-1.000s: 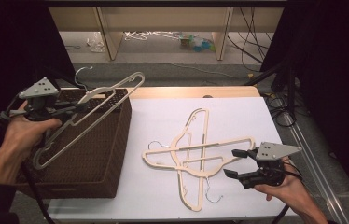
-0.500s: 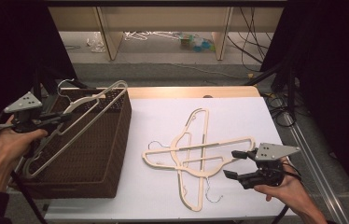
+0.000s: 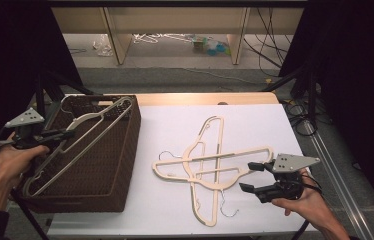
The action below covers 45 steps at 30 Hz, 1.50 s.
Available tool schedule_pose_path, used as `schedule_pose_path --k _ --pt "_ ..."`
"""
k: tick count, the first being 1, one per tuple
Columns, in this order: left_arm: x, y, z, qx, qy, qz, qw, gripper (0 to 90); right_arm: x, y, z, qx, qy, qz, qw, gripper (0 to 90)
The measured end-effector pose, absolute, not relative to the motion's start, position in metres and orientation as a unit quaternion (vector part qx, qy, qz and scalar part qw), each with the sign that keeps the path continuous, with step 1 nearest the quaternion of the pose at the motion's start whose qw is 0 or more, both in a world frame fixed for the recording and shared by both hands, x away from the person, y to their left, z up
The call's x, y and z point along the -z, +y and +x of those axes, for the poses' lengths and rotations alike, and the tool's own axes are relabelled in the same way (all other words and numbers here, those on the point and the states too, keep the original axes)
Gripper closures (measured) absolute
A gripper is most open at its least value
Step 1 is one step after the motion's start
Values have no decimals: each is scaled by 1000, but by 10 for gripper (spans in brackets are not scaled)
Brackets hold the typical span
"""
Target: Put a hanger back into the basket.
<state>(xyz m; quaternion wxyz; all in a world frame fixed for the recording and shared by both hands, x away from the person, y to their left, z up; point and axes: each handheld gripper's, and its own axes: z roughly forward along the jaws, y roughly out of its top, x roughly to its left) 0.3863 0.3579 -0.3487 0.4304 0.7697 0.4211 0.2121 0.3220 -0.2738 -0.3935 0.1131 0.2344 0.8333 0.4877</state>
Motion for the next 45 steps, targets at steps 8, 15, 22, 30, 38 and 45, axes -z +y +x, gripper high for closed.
schedule_pose_path --k 8,15,22,30,38,45 --pt "373 353 401 -181 434 789 396 855 398 -273 322 -480 840 233 104 284" --pt "389 356 408 -174 466 785 370 847 401 -272 323 -478 842 232 100 284" --pt "401 373 409 -184 494 781 335 825 402 -273 323 -476 842 236 97 284" --pt "407 382 410 -198 522 765 319 757 404 -272 323 -474 843 234 95 284" --pt "416 386 412 -189 569 735 316 607 407 -271 324 -474 844 235 92 284" --pt "410 387 410 -219 589 720 294 481 407 -273 324 -471 844 239 92 283"
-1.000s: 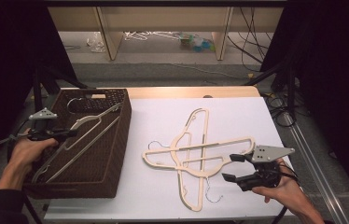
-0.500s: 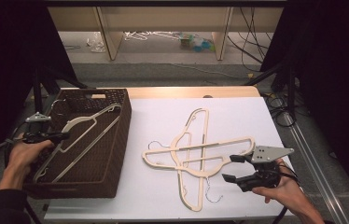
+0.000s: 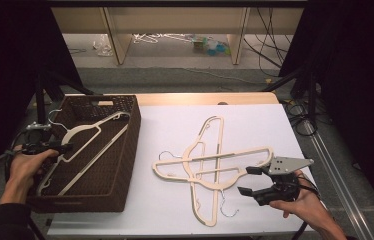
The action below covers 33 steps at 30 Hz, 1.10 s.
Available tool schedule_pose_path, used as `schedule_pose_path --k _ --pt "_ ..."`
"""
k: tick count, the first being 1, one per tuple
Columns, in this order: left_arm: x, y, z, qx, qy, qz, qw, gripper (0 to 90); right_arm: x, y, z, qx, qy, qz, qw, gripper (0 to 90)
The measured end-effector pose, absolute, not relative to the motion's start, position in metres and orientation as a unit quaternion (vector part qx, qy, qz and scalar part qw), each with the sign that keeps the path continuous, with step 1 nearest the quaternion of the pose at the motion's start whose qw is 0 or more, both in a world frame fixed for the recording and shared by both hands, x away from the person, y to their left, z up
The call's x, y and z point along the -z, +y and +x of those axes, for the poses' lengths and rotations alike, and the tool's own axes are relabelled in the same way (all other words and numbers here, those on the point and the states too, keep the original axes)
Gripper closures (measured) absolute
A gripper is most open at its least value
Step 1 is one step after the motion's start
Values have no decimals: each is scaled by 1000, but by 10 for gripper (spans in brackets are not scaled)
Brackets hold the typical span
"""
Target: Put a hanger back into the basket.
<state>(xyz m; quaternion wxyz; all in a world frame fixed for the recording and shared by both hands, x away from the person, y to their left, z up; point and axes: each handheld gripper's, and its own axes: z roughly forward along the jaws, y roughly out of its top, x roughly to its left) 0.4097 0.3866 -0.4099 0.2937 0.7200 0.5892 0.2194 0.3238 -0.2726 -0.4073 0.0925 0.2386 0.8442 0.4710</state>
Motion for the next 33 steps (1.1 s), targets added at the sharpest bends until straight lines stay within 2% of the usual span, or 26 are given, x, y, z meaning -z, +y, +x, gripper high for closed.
schedule_pose_path --k 7,10,13,15,20,21,27,33 --pt "392 373 398 -241 555 724 331 386 408 -273 325 -476 841 242 95 281" --pt "382 357 389 -243 541 719 361 314 411 -273 325 -476 838 248 97 273" --pt "373 338 379 -245 514 720 395 294 411 -273 325 -477 837 249 98 270" --pt "368 325 371 -239 503 718 416 247 411 -273 326 -481 834 250 101 266" --pt "361 292 355 -229 460 724 461 212 414 -274 327 -486 830 253 107 259" --pt "360 280 350 -227 445 729 469 209 416 -274 328 -486 828 256 111 235" --pt "357 239 332 -214 405 741 490 184 417 -274 329 -495 822 255 120 228" --pt "358 210 316 -196 386 722 539 180 419 -273 329 -508 812 261 122 216"
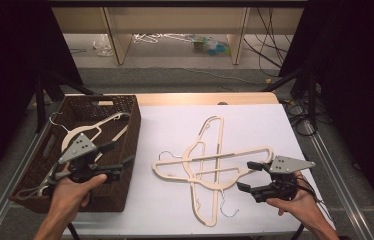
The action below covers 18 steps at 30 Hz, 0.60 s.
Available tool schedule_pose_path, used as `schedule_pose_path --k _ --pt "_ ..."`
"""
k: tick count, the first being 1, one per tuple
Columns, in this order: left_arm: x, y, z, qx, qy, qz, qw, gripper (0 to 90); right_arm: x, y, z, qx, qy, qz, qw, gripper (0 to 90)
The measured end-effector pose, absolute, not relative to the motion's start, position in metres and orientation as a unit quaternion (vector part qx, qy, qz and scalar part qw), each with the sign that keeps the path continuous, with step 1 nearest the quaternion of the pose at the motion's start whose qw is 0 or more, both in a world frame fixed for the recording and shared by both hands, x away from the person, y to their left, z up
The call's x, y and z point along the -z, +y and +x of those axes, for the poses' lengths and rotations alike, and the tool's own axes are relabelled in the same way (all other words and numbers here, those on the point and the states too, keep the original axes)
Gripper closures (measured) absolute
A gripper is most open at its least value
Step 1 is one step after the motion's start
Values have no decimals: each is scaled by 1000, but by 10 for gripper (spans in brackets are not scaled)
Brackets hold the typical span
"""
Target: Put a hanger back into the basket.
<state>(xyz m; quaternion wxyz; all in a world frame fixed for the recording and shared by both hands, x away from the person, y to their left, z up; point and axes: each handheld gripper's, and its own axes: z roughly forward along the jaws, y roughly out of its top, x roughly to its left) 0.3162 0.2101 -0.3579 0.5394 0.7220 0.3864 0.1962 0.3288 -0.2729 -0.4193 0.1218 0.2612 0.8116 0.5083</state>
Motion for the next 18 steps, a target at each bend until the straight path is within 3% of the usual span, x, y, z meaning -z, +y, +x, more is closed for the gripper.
schedule_pose_path --k 18 --pt "396 159 281 -200 318 755 538 181 427 -273 326 -517 804 266 125 177"
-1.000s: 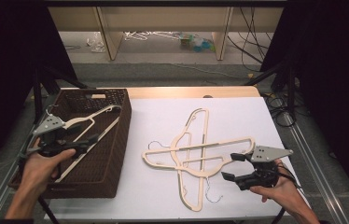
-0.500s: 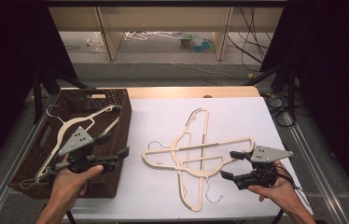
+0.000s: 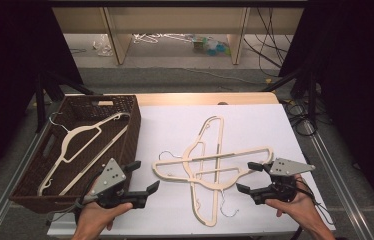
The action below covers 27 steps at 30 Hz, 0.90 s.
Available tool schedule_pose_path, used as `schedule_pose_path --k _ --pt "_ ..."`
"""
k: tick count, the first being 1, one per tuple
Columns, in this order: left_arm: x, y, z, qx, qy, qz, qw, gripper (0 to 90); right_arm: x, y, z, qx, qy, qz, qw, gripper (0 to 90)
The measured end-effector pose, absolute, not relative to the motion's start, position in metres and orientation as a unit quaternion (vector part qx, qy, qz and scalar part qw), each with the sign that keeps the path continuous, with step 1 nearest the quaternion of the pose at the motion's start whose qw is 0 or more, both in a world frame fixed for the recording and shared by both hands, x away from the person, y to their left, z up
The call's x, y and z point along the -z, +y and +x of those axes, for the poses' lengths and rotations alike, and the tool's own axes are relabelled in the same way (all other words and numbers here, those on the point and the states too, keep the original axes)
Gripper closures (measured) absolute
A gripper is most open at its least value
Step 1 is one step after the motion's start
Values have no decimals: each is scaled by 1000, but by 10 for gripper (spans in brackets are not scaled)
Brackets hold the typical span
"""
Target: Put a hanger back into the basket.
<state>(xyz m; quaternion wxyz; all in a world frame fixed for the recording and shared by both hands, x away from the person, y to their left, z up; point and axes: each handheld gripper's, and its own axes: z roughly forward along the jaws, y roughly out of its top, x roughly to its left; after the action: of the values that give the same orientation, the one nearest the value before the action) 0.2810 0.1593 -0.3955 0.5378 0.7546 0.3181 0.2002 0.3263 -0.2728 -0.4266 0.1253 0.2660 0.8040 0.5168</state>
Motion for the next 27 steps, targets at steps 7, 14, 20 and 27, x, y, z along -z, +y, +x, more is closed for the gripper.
schedule_pose_path --k 7,14,20,27 --pt "413 156 271 -193 320 757 536 181 428 -272 326 -518 804 260 129 176" --pt "427 154 264 -184 306 769 530 174 430 -270 327 -511 809 262 126 178" --pt "438 150 265 -191 299 780 516 174 437 -270 331 -486 826 254 134 183" --pt "440 151 264 -194 291 781 517 175 452 -265 358 -429 858 249 136 224"
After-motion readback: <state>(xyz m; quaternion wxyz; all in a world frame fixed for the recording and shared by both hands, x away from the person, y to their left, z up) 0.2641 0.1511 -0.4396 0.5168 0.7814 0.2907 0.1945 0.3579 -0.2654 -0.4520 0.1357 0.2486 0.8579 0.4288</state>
